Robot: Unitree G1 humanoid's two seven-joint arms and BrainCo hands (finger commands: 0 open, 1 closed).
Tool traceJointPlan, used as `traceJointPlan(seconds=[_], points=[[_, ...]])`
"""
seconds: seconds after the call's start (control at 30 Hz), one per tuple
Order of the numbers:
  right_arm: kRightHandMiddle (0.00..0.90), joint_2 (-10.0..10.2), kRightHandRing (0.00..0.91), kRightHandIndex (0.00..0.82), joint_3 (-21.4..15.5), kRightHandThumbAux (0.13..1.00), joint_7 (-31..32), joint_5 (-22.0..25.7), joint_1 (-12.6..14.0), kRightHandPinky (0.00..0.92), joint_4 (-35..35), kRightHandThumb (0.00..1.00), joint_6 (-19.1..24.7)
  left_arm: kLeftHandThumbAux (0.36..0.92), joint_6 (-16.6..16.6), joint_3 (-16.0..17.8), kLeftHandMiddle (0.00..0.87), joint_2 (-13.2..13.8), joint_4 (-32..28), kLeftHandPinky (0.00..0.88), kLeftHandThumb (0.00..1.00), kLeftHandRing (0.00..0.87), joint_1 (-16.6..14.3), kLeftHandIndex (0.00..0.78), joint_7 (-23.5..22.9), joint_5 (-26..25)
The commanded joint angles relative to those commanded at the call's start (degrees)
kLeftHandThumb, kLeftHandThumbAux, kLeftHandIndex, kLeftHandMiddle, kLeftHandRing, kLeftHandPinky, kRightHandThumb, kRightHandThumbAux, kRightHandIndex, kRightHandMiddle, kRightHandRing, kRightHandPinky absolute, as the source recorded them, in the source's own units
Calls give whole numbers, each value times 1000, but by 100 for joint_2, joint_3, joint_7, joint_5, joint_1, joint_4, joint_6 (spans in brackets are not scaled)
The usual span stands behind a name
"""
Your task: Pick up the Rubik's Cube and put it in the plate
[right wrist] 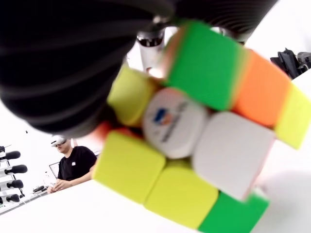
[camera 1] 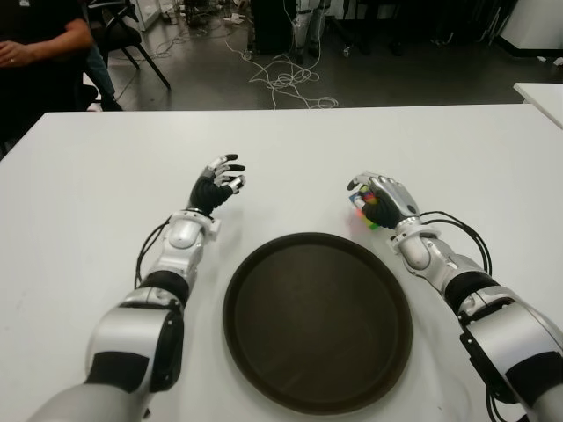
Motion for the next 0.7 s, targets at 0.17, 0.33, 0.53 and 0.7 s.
traceJointPlan(seconds=[0.17,0.33,0.53,0.7], points=[[496,-12,526,381,-62,666,-68,52,25,563,7,942,-128,721,-64,-20,278,1,-9,362,288,322,15,185,33,26],[497,-30,531,379,-81,666,-84,40,20,565,16,942,-134,728,-85,-34,285,-1,-15,366,309,326,20,189,64,40],[505,-67,523,381,-178,666,-71,112,4,576,-23,942,-272,729,-111,-69,288,10,-16,367,317,327,26,192,127,78],[506,-247,514,383,-243,666,-199,124,-18,579,-182,942,-589,717,-114,-60,286,20,-7,367,317,326,22,190,106,59]])
